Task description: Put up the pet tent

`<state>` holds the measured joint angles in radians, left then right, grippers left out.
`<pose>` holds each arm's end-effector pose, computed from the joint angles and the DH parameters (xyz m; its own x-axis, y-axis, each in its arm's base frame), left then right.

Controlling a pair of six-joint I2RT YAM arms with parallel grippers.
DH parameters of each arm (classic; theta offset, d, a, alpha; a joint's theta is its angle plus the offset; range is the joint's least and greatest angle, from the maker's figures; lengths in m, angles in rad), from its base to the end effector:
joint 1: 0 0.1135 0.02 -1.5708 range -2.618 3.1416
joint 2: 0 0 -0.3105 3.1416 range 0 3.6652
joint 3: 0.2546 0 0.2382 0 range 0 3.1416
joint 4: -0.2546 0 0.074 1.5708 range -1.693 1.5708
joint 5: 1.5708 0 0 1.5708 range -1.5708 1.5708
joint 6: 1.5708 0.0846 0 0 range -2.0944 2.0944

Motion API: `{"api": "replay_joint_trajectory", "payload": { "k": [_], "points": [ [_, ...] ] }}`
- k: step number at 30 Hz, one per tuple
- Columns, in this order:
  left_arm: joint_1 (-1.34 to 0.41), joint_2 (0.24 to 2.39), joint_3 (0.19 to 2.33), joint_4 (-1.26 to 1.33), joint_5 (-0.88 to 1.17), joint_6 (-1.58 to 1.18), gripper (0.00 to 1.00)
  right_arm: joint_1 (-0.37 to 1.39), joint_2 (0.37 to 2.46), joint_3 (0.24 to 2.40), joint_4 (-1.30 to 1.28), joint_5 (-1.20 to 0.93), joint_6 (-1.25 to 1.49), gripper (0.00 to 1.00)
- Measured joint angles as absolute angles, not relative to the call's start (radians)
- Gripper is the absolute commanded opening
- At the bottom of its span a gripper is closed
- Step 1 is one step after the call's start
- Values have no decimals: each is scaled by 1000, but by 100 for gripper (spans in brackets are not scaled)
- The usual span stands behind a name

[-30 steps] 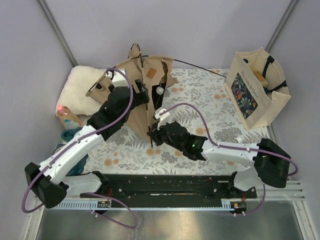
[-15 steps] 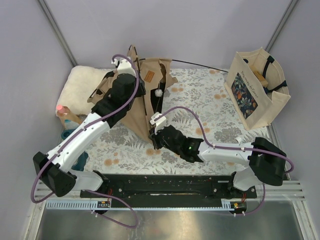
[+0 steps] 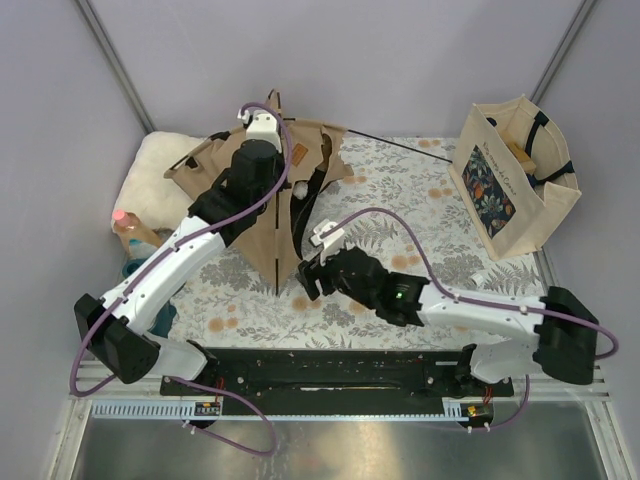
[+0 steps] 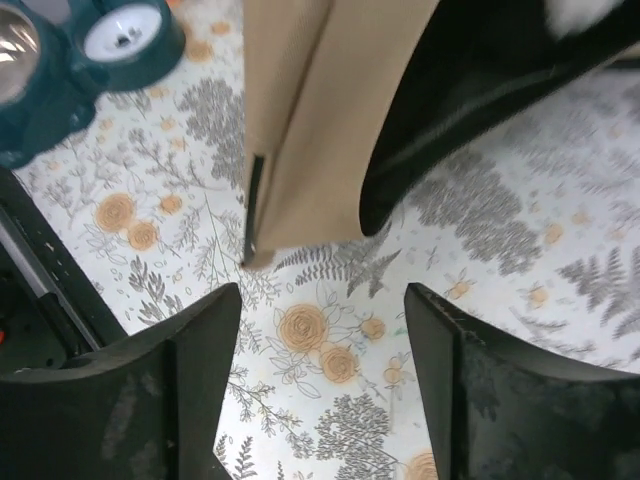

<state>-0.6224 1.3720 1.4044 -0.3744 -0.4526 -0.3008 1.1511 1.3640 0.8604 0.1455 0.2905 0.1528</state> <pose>0.2885 -0.1615 0.4350 -0.3164 -0.1009 -0.9432 0.1003 0.9852 -0.1390 0.1575 0.2936 0.3043 -0.2577 -0.2196 -0.9409 -0.7350 0.6767 0.0433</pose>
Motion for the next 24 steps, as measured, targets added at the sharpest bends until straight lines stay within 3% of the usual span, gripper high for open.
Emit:
{"api": "replay_joint_trajectory", "payload": {
  "k": [7, 24],
  "points": [
    [-617, 1356, 1420, -369, -427, -168, 0, 1152, 1118, 944, 39, 326, 115, 90],
    [-527, 1121, 1478, -317, -306, 61, 0, 1152, 770, 1066, -190, 531, -12, 93]
  ]
}}
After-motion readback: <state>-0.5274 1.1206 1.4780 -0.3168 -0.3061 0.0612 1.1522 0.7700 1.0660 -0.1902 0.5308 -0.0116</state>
